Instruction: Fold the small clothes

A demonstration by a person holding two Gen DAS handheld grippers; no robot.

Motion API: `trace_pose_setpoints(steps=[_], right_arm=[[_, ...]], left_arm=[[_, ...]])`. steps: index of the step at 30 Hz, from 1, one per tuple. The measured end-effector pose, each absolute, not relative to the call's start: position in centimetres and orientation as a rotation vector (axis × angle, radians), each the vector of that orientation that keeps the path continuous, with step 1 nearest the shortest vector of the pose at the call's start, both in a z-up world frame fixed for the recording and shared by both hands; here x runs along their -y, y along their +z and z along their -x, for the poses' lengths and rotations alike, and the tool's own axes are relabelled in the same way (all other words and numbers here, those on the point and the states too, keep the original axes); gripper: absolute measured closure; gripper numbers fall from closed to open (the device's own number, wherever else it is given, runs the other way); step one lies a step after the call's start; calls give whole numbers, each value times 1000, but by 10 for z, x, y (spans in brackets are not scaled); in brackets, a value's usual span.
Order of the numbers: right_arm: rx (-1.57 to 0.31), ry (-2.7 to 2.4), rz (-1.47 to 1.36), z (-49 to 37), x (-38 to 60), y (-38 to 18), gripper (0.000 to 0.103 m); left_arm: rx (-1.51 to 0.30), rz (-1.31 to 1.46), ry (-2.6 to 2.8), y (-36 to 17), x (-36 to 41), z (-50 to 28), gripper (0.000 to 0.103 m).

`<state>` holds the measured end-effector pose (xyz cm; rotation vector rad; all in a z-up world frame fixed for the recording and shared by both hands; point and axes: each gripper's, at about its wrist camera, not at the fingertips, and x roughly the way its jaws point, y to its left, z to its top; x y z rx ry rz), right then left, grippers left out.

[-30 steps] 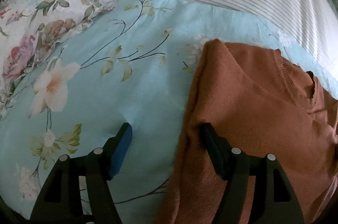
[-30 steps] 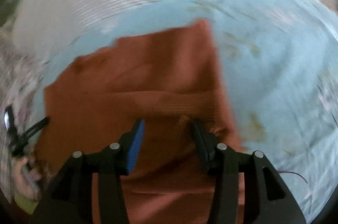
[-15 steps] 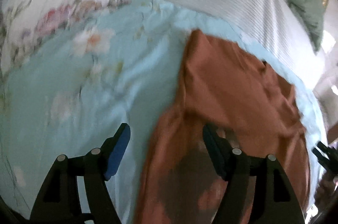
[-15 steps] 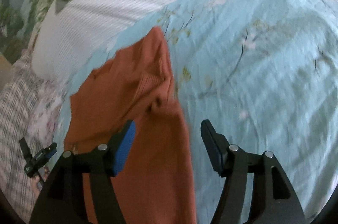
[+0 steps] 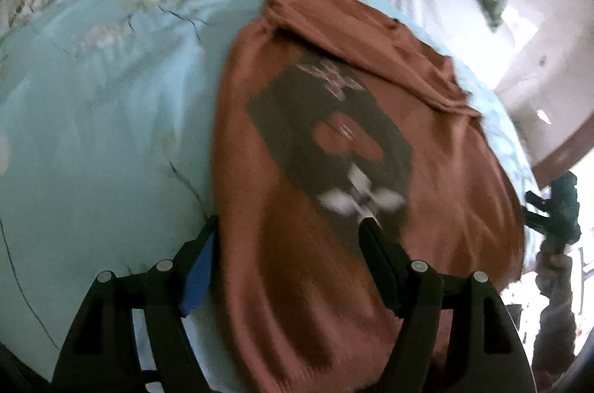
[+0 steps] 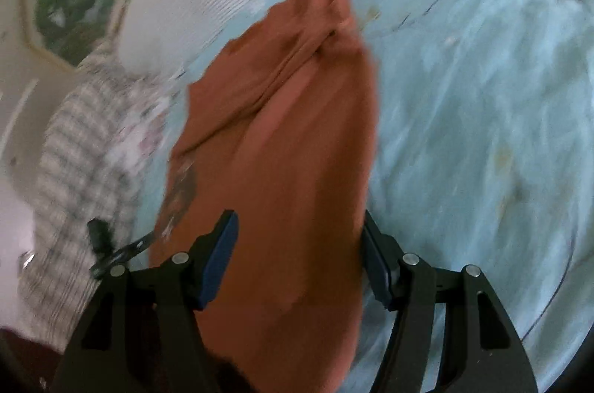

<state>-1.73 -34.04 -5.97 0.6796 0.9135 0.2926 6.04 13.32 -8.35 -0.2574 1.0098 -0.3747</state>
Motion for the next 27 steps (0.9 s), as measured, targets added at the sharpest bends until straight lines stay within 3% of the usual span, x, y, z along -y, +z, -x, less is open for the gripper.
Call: trace_pose_setpoints(steps=[8,13,18,24,27], right_arm=[[-899,413,-629,72,306,-65,38],[-896,420,-617,76,300,-68,42],[-880,388,-648,78,307,-74,64],[-881,391,-663,77,314,-79,83],[-926,411,-683,68,316,-78,87]], left_arm=[[-982,280,-487,-90,-133,5,30],[-981,333,-501,-93,-143,9,36],[-971,337,-496,-95,-148,7,45],[-977,286,-459,-95,-146,8,65],[-977,328,-463,-94,-149,8,67]])
